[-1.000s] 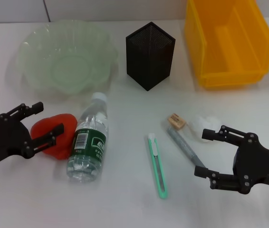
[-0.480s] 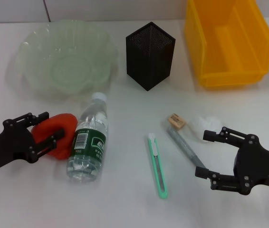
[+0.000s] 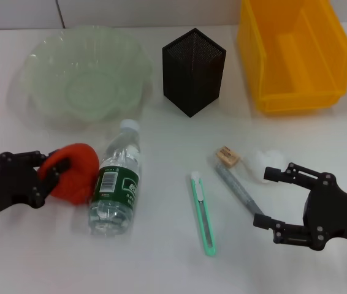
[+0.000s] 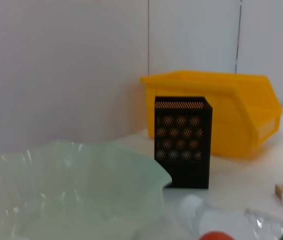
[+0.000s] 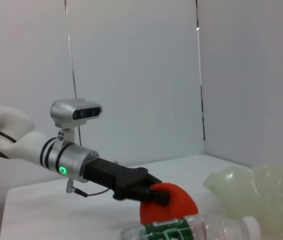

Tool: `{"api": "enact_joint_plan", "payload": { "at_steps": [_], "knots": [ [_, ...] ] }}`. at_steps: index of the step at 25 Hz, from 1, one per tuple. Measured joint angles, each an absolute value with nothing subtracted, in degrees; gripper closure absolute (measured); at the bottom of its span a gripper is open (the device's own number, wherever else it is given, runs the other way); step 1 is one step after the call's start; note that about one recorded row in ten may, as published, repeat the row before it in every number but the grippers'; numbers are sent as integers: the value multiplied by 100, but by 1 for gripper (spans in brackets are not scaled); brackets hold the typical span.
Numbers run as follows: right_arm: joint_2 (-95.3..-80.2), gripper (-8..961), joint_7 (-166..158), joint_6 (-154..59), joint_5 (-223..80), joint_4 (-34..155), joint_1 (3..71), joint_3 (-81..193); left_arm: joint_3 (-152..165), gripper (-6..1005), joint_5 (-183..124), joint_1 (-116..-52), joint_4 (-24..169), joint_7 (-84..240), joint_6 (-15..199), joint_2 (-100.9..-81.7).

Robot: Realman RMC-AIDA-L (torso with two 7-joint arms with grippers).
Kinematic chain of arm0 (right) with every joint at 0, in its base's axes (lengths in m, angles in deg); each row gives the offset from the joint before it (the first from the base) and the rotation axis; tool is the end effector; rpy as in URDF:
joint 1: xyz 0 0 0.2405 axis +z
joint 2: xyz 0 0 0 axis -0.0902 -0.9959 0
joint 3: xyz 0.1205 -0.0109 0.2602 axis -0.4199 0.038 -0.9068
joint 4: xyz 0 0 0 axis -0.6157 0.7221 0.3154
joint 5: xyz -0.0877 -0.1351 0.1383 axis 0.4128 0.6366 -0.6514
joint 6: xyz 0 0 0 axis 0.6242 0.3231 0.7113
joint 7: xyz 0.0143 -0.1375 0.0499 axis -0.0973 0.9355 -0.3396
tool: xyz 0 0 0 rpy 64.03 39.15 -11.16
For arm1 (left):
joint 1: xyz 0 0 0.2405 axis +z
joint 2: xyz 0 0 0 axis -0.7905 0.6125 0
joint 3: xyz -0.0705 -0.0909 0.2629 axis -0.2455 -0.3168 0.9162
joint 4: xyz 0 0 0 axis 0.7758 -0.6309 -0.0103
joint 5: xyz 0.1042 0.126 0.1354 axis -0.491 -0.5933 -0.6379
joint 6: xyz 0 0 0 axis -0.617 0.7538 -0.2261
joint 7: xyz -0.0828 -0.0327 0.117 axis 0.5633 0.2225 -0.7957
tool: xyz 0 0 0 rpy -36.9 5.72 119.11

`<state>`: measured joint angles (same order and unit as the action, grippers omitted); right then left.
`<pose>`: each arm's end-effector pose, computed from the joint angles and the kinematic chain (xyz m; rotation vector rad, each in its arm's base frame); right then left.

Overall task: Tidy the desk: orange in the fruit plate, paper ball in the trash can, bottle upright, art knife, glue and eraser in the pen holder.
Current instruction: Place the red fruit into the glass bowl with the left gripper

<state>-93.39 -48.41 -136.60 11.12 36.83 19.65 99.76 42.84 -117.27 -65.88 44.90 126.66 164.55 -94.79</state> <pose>0.3301 0.2366 -0.0410 -2.6555 0.2893 0.9382 -0.3813 0.2674 -0.0209 -2.3960 -0.4851 -0.5832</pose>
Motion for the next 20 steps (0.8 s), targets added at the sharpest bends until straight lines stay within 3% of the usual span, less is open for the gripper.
{"api": "enact_joint_plan", "payload": {
  "at_steps": [10,11,15,17,20],
  "knots": [
    [-9345,135,-4841,-13772,1098,3673,1951,9840,3844,894,-10741,-6838,3985,12851,17057,-9482],
    [-9345,135,-4842,-13774,1097,3677,1950,9838,3827,897,-10494,-7358,4137,12900,16410,-9489],
    [-9345,135,-4971,-13781,1097,3677,1950,9831,3827,910,-10467,-7642,4254,12900,15974,-9493],
    [-9345,135,-5046,-13781,1097,3663,1950,9829,3830,917,-10385,-8203,4568,12905,15020,-9495],
    [-9344,135,-5078,-13783,1097,3658,1950,9781,3885,927,-10367,-8510,4763,12928,14356,-9504]
  ]
}}
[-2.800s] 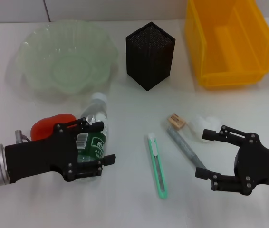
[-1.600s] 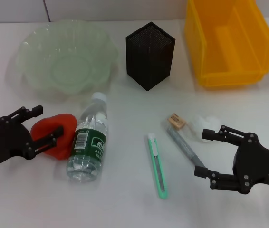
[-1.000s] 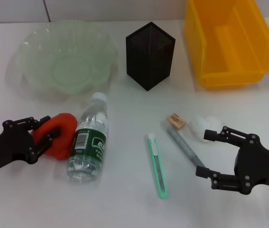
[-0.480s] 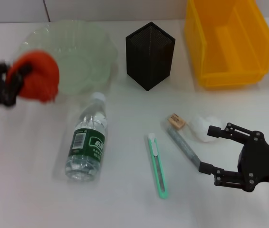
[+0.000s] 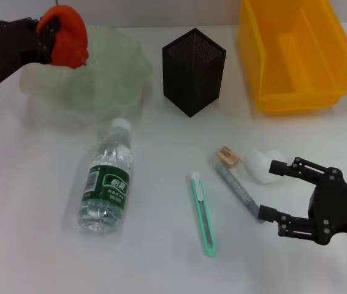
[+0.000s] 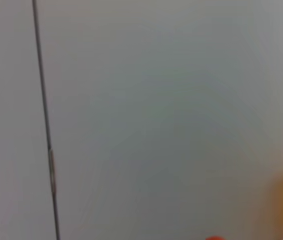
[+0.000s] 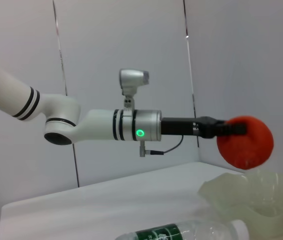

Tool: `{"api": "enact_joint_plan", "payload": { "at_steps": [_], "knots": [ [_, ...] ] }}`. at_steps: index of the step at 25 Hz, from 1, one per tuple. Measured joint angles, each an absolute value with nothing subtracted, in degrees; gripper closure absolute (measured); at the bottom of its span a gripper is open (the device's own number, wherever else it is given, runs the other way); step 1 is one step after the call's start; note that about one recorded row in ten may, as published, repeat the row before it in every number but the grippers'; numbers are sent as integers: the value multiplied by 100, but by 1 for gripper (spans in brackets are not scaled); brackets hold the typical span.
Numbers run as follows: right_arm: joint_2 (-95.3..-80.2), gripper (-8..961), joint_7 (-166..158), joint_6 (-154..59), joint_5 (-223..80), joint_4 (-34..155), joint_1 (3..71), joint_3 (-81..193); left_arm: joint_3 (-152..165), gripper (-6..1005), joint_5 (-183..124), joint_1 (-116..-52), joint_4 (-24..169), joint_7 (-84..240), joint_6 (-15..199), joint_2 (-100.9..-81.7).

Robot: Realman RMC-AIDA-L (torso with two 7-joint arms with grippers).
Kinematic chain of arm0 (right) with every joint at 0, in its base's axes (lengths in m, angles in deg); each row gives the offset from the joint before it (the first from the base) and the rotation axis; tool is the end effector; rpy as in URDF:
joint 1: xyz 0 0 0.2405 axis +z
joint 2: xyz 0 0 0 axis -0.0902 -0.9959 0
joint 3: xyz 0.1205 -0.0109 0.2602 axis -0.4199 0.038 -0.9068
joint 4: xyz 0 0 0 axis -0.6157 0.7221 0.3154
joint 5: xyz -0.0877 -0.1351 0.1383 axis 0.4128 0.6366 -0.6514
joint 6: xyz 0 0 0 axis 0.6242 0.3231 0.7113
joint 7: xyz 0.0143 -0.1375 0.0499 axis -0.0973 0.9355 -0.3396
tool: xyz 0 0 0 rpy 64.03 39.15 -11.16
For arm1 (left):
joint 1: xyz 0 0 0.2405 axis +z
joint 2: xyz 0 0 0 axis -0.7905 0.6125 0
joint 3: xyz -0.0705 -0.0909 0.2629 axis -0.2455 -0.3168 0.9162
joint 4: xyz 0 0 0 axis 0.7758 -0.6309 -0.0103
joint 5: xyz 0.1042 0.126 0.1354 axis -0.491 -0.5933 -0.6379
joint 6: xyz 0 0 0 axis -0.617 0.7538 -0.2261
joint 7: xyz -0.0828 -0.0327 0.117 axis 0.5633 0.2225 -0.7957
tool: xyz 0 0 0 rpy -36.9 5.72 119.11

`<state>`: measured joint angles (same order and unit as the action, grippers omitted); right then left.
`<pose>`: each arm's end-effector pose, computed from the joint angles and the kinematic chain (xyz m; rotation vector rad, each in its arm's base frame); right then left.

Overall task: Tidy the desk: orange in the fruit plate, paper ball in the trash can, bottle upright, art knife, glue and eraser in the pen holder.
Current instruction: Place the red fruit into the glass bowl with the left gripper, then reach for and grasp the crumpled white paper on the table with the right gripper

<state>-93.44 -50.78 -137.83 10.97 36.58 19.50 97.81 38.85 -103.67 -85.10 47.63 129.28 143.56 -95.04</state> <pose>0.3296 0.2373 -0.0352 -2.6262 0.3396 0.9782 -0.3118 0.4190 0.0088 -2.0673 -0.4661 -0.6420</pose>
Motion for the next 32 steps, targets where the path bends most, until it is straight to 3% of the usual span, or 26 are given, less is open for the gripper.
{"api": "enact_joint_plan", "payload": {
  "at_steps": [2,11,15,17,19,22,29,32],
  "knots": [
    [-9342,134,-5078,-13783,1097,3663,1950,9748,3892,938,-10375,-8585,4829,12932,14159,-9508],
    [-9331,134,-5637,-13840,1097,3564,1993,9459,3892,712,-10363,-8572,4890,12954,14152,-9508],
    [-9321,135,-6428,-14102,1103,2957,1943,9440,4061,570,-10513,-8167,4675,13257,15128,-9450],
    [-9370,135,-7084,-14156,1132,2308,1890,9416,4797,475,-10919,-7529,4213,13502,16623,-9359],
    [-9412,134,-7694,-14154,1212,1613,1875,9433,4975,380,-11047,-7381,4085,13529,16903,-9349],
    [-9446,134,-9025,-14092,1569,439,1954,9618,5158,315,-11317,-7055,3876,13520,17347,-9346],
    [-9425,135,-12526,-13870,3463,-1913,2749,10413,5112,162,-11326,-6597,3852,13337,17769,-9353],
    [-9422,135,-13840,-13978,4588,-2361,3272,10861,5111,158,-11326,-6600,3867,13329,17778,-9352]
  ]
}}
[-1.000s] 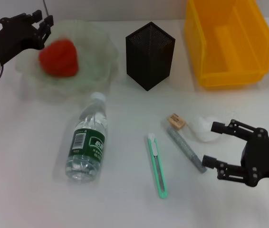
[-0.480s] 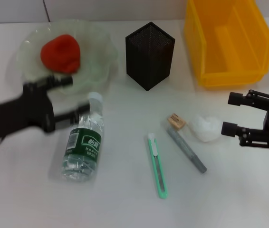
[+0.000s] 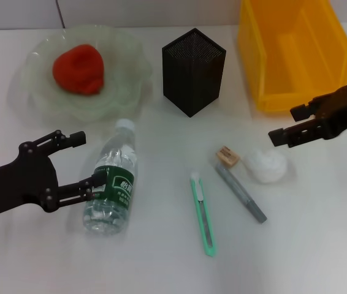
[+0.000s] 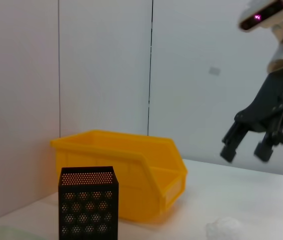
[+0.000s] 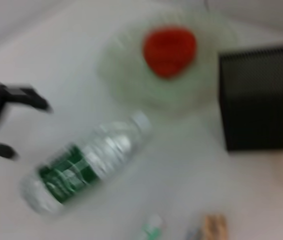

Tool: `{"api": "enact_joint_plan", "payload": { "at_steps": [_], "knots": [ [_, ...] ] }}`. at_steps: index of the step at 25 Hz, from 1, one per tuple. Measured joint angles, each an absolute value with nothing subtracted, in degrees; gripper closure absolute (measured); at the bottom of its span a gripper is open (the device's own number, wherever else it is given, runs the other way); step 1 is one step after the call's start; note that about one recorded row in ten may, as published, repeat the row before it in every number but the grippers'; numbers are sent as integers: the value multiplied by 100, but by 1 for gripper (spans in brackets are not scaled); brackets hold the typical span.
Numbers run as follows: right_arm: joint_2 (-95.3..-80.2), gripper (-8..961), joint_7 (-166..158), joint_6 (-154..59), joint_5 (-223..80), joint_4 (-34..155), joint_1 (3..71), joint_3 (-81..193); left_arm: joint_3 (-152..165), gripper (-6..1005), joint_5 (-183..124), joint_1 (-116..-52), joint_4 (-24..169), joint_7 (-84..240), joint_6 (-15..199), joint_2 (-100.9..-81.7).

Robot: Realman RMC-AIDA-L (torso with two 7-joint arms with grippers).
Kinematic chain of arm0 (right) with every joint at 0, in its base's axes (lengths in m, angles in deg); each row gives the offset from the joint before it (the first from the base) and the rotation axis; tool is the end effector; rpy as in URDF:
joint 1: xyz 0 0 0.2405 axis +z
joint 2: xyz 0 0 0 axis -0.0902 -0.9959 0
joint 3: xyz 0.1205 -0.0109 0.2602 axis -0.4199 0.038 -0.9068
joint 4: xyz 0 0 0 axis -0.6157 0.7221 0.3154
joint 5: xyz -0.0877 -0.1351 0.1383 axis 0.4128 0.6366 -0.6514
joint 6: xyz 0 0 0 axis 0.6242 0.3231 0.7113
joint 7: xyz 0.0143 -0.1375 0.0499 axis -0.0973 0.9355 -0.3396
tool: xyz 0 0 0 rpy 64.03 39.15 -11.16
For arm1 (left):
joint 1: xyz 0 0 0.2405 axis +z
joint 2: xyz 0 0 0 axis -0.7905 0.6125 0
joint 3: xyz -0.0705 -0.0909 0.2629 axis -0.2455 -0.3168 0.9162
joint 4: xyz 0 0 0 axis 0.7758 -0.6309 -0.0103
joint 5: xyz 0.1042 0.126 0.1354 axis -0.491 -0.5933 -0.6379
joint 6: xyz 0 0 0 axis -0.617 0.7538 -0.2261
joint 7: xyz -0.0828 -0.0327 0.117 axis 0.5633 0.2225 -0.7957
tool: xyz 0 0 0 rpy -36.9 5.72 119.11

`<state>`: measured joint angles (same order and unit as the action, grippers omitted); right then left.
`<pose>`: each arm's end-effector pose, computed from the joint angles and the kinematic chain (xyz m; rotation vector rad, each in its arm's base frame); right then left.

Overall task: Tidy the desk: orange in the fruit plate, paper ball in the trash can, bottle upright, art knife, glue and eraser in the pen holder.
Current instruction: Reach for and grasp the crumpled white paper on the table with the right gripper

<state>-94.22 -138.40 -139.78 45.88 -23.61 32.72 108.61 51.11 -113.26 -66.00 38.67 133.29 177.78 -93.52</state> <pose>0.2040 0.3435 0.0465 -2.6977 0.9807 -0.0058 -0.3377 0.2636 -0.0077 -2.5770 -0.3472 -0.8249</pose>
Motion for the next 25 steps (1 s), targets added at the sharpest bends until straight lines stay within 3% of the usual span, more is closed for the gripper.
{"api": "enact_joint_plan", "payload": {
  "at_steps": [6,25],
  "knots": [
    [-9434,136,-14982,-13983,6065,-2358,3850,12002,5112,153,-11339,-6641,3874,13318,17704,-9378],
    [-9460,164,-15319,-12372,6564,-727,4212,13547,5113,153,-11329,-6620,3910,13098,17498,-9455]
  ]
}}
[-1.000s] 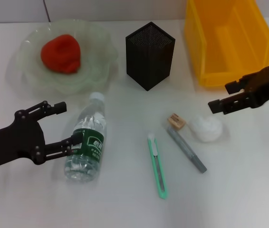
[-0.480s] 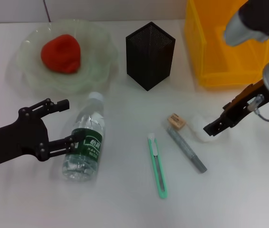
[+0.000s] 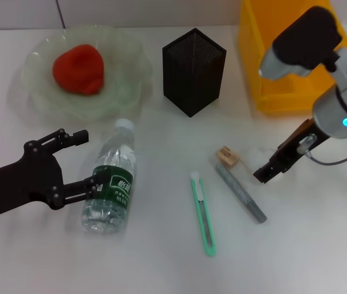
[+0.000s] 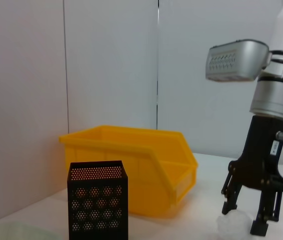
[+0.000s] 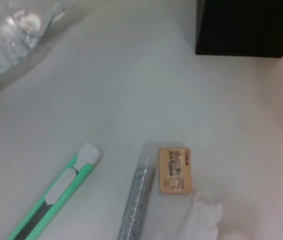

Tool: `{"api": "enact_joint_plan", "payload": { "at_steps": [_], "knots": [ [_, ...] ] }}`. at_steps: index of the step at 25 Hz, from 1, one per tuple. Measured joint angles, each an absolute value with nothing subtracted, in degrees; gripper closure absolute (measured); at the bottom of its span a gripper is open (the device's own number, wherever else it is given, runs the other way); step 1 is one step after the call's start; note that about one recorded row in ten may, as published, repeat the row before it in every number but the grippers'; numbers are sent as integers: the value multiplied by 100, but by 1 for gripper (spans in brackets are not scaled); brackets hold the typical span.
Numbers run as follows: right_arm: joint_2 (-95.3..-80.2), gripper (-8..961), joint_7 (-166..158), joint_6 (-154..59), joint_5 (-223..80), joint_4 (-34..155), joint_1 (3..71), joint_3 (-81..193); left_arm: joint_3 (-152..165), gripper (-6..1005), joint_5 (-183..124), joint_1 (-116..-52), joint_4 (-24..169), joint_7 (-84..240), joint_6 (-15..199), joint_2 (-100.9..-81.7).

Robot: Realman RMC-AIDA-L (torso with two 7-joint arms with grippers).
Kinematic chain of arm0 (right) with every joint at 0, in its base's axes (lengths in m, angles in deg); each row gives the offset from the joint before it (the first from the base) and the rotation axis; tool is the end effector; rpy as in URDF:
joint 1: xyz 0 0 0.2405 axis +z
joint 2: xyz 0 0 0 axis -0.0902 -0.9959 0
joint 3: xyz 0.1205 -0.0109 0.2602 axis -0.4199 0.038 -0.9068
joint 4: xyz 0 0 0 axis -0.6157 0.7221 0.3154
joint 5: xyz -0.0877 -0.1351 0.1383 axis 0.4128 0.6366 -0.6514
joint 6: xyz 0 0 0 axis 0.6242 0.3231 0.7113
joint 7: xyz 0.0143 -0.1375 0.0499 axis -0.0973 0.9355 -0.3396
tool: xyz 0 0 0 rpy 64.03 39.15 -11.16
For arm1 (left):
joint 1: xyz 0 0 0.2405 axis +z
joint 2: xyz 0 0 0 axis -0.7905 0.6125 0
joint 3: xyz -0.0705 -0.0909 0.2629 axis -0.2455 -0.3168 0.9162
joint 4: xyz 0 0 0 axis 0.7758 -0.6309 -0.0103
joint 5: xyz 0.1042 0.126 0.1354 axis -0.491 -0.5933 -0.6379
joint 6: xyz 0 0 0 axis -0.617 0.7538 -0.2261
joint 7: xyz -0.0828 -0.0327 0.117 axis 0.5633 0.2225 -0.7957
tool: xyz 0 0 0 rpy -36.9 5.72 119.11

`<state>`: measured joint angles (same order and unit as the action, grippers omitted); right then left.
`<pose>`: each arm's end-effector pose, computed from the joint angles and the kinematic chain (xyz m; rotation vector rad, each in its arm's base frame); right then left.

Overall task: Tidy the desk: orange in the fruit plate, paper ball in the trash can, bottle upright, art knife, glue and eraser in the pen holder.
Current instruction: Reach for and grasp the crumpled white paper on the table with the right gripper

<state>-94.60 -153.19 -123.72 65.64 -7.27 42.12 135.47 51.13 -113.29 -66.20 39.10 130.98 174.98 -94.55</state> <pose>0.2055 0.3741 -0.0502 -2.5673 0.9193 -0.6228 -0.3383 0.2675 -0.0165 -2.5535 -0.3284 -0.7877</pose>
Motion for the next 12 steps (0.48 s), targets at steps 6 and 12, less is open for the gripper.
{"api": "enact_joint_plan", "payload": {
  "at_steps": [6,12],
  "knots": [
    [-9465,180,-15375,-12197,6563,-529,4291,13728,5096,153,-11328,-6620,3910,13097,17497,-9458],
    [-9452,196,-15407,-12233,6578,-480,4339,13706,5086,154,-11328,-6620,3910,13028,17497,-9458]
  ]
}}
